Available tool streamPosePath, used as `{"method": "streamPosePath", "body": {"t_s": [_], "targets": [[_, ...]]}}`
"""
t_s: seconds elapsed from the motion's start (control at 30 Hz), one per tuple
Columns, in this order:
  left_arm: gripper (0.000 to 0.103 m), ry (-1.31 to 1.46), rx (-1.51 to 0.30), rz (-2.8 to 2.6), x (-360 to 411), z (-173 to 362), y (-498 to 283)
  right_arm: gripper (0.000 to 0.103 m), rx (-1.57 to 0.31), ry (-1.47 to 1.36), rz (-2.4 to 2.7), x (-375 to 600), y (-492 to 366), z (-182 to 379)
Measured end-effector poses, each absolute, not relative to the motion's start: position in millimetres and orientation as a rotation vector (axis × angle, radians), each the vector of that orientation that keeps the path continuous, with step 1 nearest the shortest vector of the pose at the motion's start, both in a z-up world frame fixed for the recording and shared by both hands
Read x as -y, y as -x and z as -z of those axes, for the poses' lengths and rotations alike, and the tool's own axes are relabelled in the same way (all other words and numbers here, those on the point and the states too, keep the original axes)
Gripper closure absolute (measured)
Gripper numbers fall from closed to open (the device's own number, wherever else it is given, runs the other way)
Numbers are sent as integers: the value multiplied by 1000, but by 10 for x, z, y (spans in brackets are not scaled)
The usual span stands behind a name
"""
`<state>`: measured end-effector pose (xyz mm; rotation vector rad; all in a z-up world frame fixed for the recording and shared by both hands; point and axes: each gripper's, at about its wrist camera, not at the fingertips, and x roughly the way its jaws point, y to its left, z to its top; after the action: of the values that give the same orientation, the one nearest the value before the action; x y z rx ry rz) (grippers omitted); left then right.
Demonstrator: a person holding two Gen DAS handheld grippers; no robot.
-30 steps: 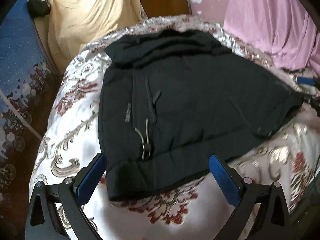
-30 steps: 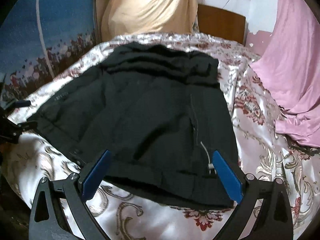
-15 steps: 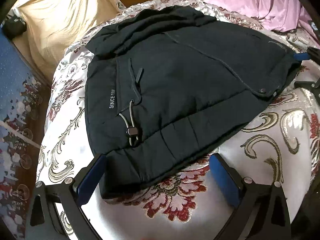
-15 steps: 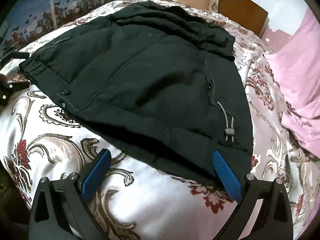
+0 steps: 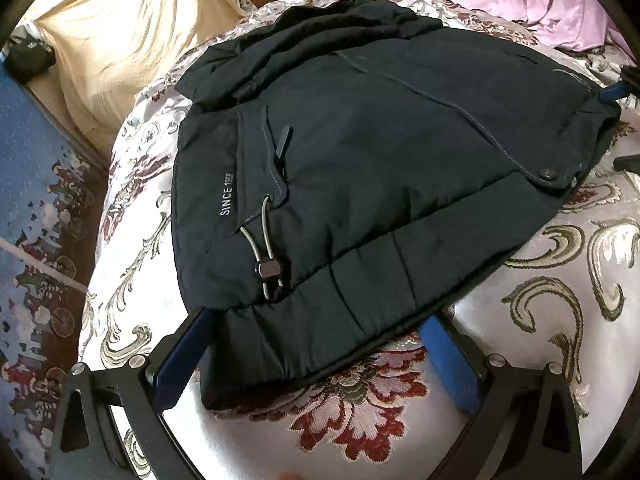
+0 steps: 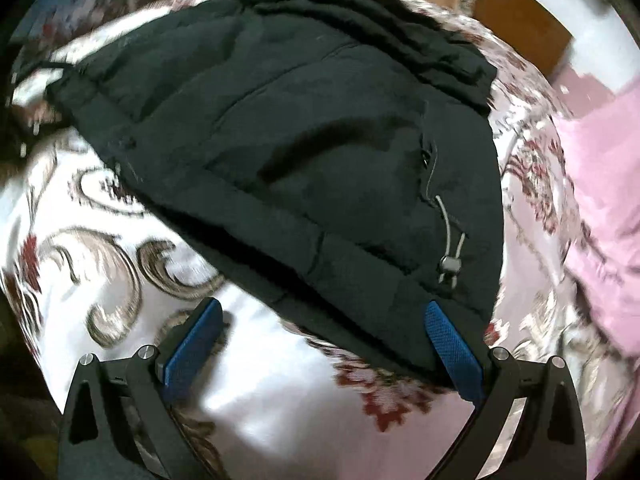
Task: Fold large clothes
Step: 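Move both open grippers to the side edge of the folded black jacket, then close both grippers on the jacket's side edge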
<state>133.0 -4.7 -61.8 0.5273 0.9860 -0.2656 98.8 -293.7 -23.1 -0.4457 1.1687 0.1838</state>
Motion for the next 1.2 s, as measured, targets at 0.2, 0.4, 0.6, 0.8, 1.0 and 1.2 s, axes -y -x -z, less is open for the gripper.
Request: {"method": "streamPosePath", "body": {"t_s": [0.2,0.4,0.6,0.8,1.0,1.2], "targets": [[0,-501,-999,240,16,659,-1384,2,-1161,611,-172,2827,-1062,248],[0,-526,-960,202,38,646,-1335,2,-1126,591,-155,2804,-1067,248],[15,-536,-879,151,14,567,-1295,2,-1152,576,-181,2896,-1091,276],[43,-520,-824,150,-19,530,-1272,2,-1188,751,-260,2801,-1149,284],[57,-478,-811,157,-77,456,-1263,15,-1050,932,-205,2645,-1102,243],[65,-463,-818,170,-98,454,-1288,41,-966,896,-190,2683,-920,253]]}}
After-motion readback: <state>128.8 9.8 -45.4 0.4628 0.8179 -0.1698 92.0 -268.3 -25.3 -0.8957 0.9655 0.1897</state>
